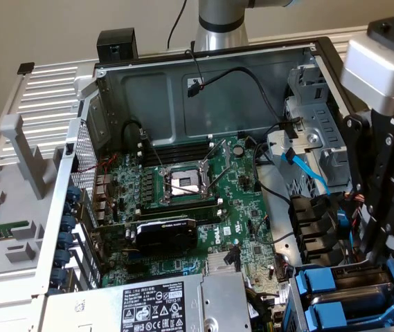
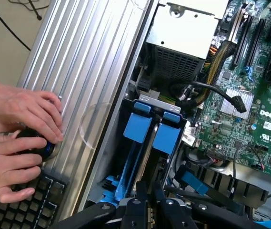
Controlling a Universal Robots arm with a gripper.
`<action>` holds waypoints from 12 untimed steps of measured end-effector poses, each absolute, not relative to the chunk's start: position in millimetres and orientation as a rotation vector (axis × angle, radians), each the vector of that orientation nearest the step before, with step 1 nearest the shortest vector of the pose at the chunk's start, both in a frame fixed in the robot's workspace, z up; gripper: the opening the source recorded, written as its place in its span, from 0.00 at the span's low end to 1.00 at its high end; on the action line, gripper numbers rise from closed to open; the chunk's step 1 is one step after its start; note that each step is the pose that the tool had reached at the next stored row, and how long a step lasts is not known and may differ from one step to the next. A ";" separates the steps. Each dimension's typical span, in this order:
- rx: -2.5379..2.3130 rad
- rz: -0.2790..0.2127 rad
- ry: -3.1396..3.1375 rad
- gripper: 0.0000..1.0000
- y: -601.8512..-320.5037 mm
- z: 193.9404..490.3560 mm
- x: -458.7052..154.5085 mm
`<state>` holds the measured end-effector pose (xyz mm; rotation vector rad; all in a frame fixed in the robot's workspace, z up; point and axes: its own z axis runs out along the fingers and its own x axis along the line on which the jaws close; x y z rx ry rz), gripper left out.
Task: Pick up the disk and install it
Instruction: 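Insert the first disk wire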
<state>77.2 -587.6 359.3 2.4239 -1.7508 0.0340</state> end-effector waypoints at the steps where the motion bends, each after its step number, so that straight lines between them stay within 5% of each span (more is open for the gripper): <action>1: 2.423 0.034 -1.752 0.17 -587.5 359.2 77.1; 12: 2.345 0.024 -1.854 0.17 -585.7 358.6 76.9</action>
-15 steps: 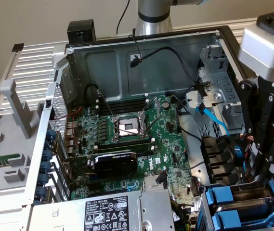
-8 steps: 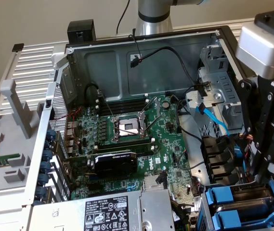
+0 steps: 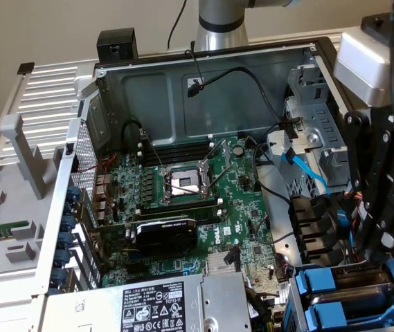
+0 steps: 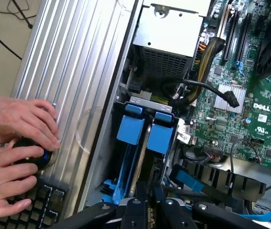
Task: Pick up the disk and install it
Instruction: 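Insert the first disk wire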
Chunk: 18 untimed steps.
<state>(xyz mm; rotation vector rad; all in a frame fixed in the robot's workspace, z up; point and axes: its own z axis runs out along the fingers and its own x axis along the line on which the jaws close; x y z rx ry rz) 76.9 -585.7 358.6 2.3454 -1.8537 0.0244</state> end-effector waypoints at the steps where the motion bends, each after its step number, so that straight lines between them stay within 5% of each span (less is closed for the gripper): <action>1: 2.332 0.023 -1.870 0.17 -585.7 358.5 76.9; 18: 2.174 -0.009 -2.066 0.17 -585.7 353.9 76.8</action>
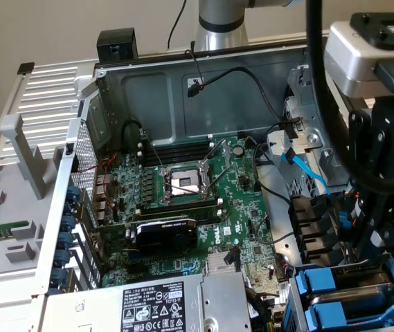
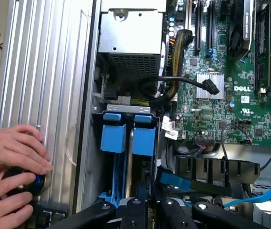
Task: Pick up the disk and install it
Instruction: 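Insert the first disk wire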
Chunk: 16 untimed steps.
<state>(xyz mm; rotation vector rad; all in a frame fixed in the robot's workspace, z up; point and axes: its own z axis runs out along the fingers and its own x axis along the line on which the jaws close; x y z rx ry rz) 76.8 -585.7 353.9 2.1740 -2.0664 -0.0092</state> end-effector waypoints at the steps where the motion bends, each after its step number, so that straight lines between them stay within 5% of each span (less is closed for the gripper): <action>1: 2.173 -0.010 -2.068 0.17 -585.7 353.9 76.8; 16: 2.076 -0.033 -2.178 0.17 -585.4 352.8 80.8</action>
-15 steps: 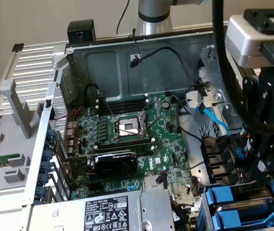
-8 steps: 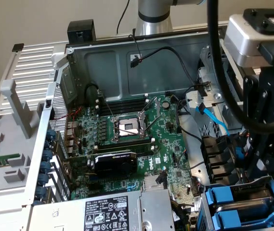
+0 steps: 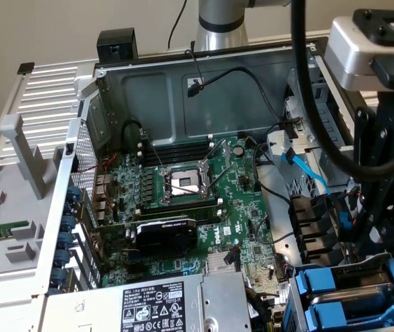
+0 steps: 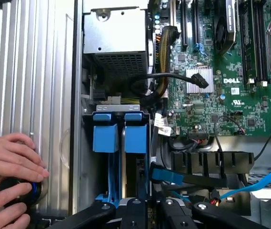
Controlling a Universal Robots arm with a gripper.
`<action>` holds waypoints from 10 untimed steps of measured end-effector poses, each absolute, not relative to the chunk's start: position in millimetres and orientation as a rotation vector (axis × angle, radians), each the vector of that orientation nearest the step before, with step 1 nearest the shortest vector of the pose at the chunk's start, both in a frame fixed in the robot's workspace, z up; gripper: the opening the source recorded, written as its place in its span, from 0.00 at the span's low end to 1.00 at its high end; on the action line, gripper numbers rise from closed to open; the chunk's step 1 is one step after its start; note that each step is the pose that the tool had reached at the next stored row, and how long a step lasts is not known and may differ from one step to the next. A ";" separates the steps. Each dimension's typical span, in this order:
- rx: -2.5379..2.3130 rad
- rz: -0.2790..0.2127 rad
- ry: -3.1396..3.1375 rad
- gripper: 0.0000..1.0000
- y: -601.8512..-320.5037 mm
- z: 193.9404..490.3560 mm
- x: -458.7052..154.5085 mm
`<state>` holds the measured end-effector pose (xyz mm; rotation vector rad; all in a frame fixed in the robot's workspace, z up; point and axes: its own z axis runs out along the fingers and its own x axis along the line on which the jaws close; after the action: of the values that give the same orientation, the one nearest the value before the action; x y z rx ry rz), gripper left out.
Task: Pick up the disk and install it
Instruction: 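Insert the first disk wire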
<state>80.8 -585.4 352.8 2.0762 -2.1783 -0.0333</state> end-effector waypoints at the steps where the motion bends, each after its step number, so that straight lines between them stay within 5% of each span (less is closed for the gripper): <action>1: 2.070 -0.034 -2.185 0.17 -585.3 352.7 80.8; 10: 2.070 -0.036 -2.186 0.17 -588.7 352.6 82.5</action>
<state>82.5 -588.7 352.6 2.0703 -2.1856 -0.0358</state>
